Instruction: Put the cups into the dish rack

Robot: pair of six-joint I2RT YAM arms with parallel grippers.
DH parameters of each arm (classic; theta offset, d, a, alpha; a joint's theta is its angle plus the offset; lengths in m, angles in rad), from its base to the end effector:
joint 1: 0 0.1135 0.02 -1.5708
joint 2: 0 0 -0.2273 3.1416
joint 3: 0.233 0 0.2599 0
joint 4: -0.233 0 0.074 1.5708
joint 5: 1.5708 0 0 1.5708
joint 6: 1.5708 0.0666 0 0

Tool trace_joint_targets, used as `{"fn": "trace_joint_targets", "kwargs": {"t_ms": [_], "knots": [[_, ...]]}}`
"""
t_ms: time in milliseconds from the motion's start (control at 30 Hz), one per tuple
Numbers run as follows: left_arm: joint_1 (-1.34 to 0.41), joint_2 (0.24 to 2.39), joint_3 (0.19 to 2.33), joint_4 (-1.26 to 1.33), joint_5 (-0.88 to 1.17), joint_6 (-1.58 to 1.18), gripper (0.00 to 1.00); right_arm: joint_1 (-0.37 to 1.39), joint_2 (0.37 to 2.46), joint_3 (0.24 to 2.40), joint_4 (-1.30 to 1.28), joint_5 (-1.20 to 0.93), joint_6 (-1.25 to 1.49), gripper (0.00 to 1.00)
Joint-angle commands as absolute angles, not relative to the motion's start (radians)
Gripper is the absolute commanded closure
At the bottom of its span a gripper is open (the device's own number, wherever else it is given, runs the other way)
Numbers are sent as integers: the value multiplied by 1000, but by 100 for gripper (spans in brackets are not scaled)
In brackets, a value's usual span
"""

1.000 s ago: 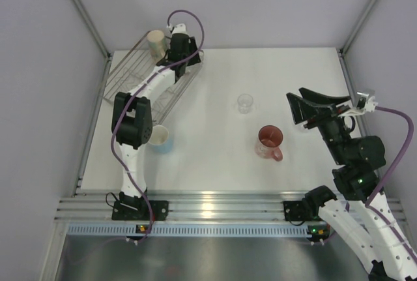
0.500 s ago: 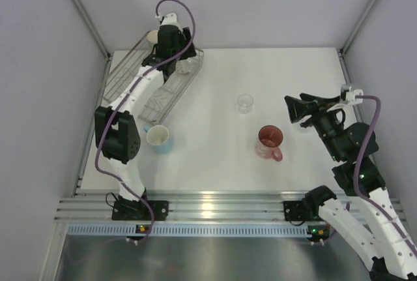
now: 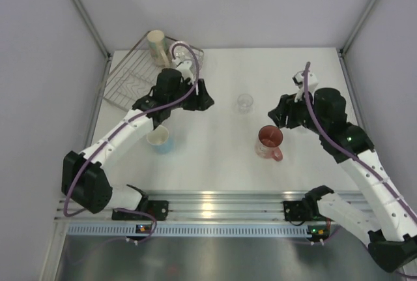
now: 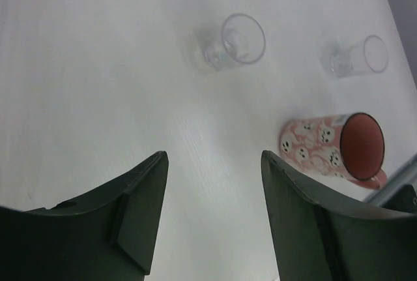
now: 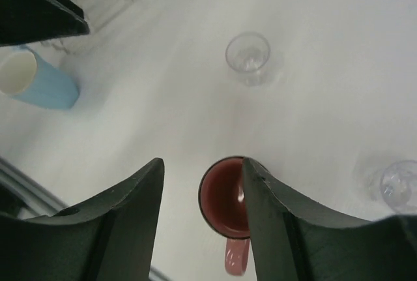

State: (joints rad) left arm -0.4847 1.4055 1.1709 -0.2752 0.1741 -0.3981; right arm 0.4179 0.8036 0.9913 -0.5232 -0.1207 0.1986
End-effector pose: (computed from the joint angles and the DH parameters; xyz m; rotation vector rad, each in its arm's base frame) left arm 0.3170 -0.1800 0.2692 0.2031 2.1434 -0.7085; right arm 0.2086 0.1014 0.3371 -0.2947 1.9170 0.5292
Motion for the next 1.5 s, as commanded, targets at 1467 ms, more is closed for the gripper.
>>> {"fn": "trace_joint_targets", "kwargs": {"t_ms": [1467], "knots": [[-503,726,850,-290,400,-525,32,715,1345,934,-624,-25,193,64]]}}
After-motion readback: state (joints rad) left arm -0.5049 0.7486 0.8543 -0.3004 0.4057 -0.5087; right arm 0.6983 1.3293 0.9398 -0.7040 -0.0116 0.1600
